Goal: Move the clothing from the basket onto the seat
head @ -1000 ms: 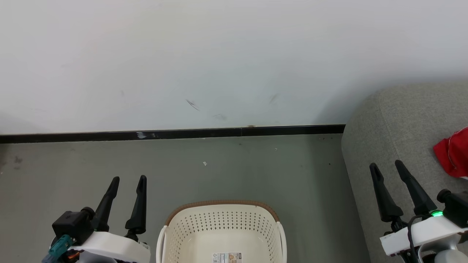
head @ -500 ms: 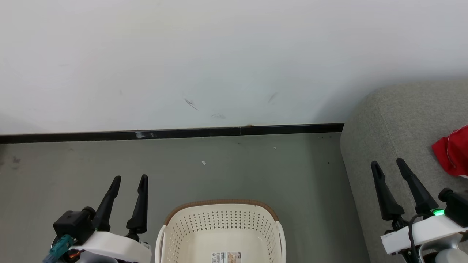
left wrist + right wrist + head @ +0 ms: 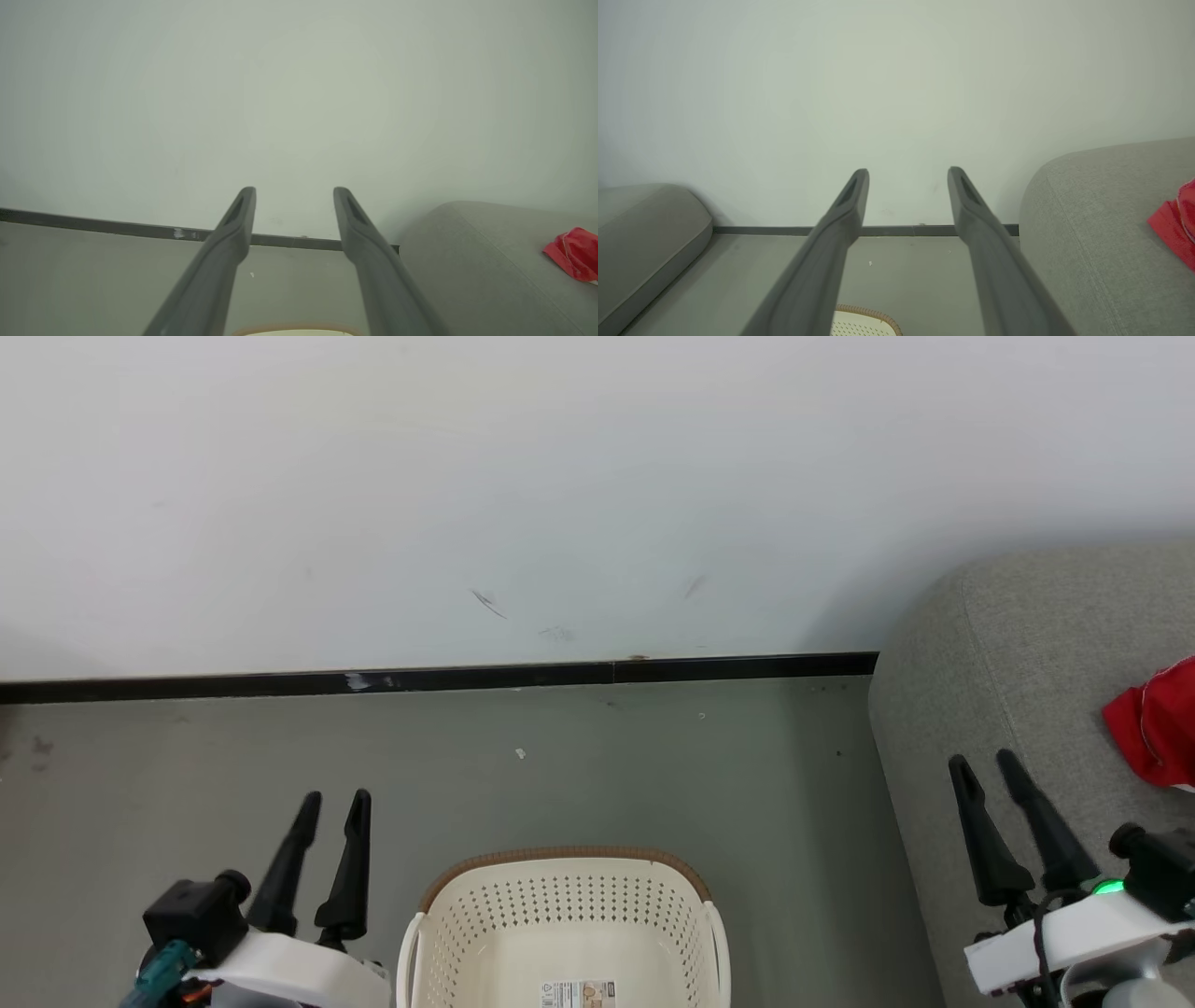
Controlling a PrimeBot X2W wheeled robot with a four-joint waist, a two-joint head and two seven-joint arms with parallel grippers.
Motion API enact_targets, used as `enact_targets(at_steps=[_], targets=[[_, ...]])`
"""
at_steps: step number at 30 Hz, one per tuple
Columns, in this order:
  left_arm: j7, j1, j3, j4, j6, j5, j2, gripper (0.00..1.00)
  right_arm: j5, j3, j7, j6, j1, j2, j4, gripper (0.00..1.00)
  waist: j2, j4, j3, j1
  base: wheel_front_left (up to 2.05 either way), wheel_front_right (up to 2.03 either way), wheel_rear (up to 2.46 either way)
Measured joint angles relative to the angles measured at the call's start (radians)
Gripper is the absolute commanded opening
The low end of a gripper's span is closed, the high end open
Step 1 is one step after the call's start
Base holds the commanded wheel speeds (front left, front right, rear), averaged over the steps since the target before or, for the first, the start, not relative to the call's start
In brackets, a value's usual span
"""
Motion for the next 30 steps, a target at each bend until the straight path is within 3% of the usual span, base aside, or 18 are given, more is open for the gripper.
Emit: enact_targets(at_steps=[7,23,30], targets=[[0.002,0.047,-0.014,0.051,0.0,-0.011,-0.032,0.0,0.011,0.021,0.002,0.0,0.044,0.033,0.05,0.0,0.0,0.0,0.0,0.0,0.0,0.0,0.0],[0.054,0.047,0.031,0.051,-0.016,-0.173,-0.045,0.0,0.219,0.011,0.032,0.0,0.044,0.044,0.05,0.0,0.0,-0.004,-0.005,0.0003,0.0,0.0,0.0],[0.079,0.047,0.052,0.051,-0.022,-0.244,-0.05,0.0,0.31,0.004,0.058,0.0,0.043,0.049,0.063,0.0,0.0,-0.007,-0.011,0.0038,0.0,0.0,0.0]])
